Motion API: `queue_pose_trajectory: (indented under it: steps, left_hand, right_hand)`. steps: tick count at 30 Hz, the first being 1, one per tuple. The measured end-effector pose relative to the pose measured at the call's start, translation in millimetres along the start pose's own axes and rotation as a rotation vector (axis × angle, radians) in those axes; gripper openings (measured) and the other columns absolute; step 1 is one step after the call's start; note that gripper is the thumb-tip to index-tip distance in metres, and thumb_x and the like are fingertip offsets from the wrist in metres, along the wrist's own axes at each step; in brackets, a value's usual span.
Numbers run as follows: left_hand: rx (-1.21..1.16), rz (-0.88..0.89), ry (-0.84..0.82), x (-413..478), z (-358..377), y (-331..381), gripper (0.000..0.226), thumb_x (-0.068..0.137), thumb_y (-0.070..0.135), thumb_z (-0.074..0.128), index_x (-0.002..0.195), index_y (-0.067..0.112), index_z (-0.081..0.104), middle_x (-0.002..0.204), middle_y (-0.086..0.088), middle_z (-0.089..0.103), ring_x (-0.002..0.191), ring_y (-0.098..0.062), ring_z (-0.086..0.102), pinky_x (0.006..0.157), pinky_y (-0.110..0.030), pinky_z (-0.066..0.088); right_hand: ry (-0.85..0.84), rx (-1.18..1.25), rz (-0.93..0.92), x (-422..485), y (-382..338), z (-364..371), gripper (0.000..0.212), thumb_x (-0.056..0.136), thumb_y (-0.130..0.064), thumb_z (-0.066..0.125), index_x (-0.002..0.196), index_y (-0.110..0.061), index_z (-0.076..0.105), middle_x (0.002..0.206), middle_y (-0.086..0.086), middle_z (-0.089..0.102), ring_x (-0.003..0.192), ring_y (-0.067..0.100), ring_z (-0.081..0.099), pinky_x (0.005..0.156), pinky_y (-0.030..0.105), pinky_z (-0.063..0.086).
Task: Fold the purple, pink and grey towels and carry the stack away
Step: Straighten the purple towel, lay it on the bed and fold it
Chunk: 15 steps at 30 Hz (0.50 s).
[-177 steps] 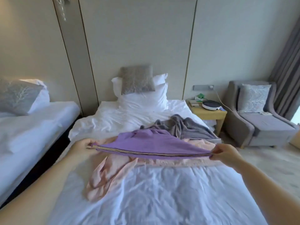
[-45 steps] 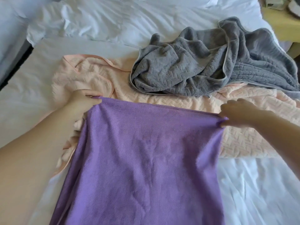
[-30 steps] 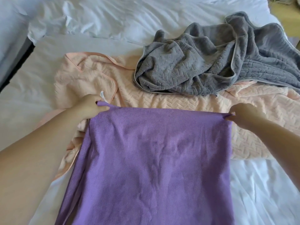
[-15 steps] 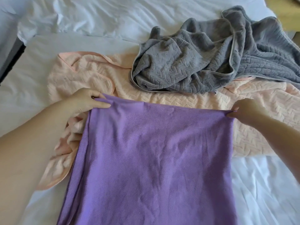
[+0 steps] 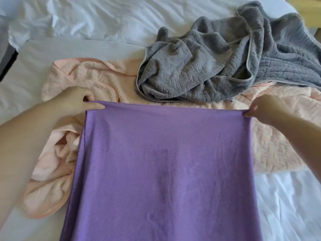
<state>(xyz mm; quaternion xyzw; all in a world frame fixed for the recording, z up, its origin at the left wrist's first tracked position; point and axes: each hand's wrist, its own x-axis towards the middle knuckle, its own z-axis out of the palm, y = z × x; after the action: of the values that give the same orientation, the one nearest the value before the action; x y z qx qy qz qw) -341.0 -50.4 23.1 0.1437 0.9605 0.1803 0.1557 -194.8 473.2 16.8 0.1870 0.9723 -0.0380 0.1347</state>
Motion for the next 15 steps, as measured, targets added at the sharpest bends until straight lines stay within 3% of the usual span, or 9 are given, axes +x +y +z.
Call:
queue_pose_trajectory:
  steps: [3,6,8,10,13,15]
  left_hand:
    - [-0.073,-0.004,-0.117,3.7,-0.8,-0.8,0.029,0.074,0.031,0.078,0.059,0.015,0.060,0.060,0.002,0.056,0.059,-0.014,0.047,0.058,-0.026,0.038]
    - [-0.156,-0.072,-0.181,1.9,2.3,-6.2,0.011,0.079,0.022,0.075,0.072,0.018,0.068,0.074,0.001,0.065,0.070,-0.014,0.055,0.070,-0.024,0.043]
    - [-0.192,-0.135,-0.128,-1.2,7.7,-8.2,0.011,0.080,0.022,0.074,0.073,0.019,0.067,0.076,0.000,0.065,0.072,-0.015,0.055,0.073,-0.024,0.044]
    - [-0.213,-0.173,-0.005,-0.8,11.0,-8.4,0.016,0.080,0.021,0.075,0.069,0.020,0.064,0.073,0.003,0.063,0.067,-0.009,0.054,0.065,-0.013,0.042]
    - [-0.188,-0.187,0.125,9.0,-3.7,-4.0,0.014,0.080,0.018,0.075,0.072,0.014,0.065,0.072,0.002,0.062,0.065,-0.009,0.052,0.057,-0.006,0.038]
    - [-0.142,-0.187,0.168,15.6,-20.2,-0.2,0.014,0.079,0.020,0.076,0.083,0.010,0.067,0.080,-0.003,0.063,0.073,-0.016,0.054,0.062,-0.009,0.039]
  right_hand:
    - [-0.014,0.034,0.054,2.1,0.3,18.2,0.019,0.081,-0.025,0.073,0.089,-0.008,0.072,0.102,0.019,0.064,0.101,0.037,0.055,0.082,0.039,0.046]
    - [-0.041,0.142,0.102,2.2,-2.6,32.0,0.019,0.082,-0.022,0.071,0.092,-0.006,0.073,0.105,0.020,0.065,0.104,0.037,0.055,0.079,0.036,0.043]
    - [-0.039,0.201,0.130,2.3,-4.7,34.2,0.021,0.080,-0.023,0.074,0.090,-0.006,0.074,0.100,0.019,0.067,0.100,0.036,0.057,0.073,0.033,0.040]
    - [0.004,0.285,0.184,3.9,-5.0,29.2,0.021,0.075,-0.021,0.078,0.086,-0.004,0.075,0.087,0.014,0.069,0.088,0.034,0.059,0.066,0.029,0.038]
    - [0.089,0.403,0.238,13.2,-0.2,10.6,0.022,0.067,-0.021,0.083,0.082,-0.007,0.076,0.050,-0.013,0.061,0.062,0.015,0.055,0.052,0.021,0.041]
    - [0.141,0.416,0.216,20.1,1.1,-2.2,0.022,0.065,-0.025,0.084,0.080,-0.012,0.076,0.055,-0.008,0.064,0.065,0.019,0.059,0.045,0.020,0.039]
